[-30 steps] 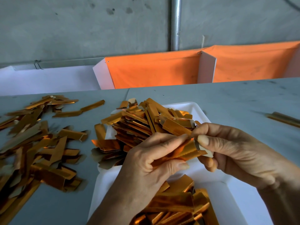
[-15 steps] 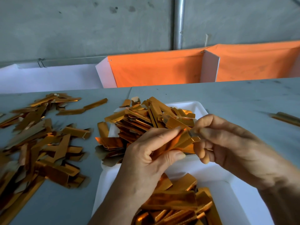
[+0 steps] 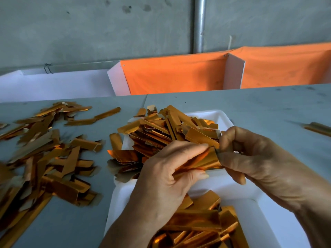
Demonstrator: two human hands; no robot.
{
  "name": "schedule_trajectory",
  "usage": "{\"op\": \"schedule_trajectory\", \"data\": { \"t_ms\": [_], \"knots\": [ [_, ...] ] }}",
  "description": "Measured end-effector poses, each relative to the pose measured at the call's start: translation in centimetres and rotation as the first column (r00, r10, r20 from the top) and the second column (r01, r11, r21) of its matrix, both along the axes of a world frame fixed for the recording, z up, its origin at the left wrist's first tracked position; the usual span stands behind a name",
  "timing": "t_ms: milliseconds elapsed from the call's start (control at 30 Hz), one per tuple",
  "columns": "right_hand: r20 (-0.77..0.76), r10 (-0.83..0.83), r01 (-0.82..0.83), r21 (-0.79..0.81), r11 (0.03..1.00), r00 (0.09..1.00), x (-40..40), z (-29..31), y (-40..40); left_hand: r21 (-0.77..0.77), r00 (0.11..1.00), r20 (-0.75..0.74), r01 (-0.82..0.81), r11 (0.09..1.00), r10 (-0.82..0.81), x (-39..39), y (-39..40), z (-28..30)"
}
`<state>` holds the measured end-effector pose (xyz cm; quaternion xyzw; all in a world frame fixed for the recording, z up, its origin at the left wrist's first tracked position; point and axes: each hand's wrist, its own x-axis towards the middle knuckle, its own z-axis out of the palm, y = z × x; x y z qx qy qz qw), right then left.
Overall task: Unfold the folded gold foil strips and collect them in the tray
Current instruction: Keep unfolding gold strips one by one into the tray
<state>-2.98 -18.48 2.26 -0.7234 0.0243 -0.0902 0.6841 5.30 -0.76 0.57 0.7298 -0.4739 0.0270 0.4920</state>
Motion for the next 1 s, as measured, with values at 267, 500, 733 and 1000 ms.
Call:
{"op": "schedule_trajectory", "data": {
  "t_ms": [267,500,733,1000],
  "knots": [
    [0.024,0.225,-0.21,0.467,0.859,0.974,0.09,-0.47,-0.8,-0.016,0.999,0.029,-0.014,1.0,0.015,0.01,0.05,0.01],
    [-0.042,0.183,-0.144,0.454,0.879,0.982,0.27,-0.38,-0.23,-0.023,1.0,0.024,0.003,1.0,-0.003,-0.06,0.04,0.03],
    [-0.105,0.131,-0.089,0.336,0.938,0.986,0.27,-0.24,-0.17,0.004,0.999,0.047,0.011,1.0,-0.011,-0.1,-0.04,0.0],
    [-0.082,0.134,-0.1,0.33,0.939,0.988,-0.05,-0.07,-0.3,0.013,1.0,0.022,0.021,1.0,-0.022,-0.05,0.01,-0.08]
  ]
}}
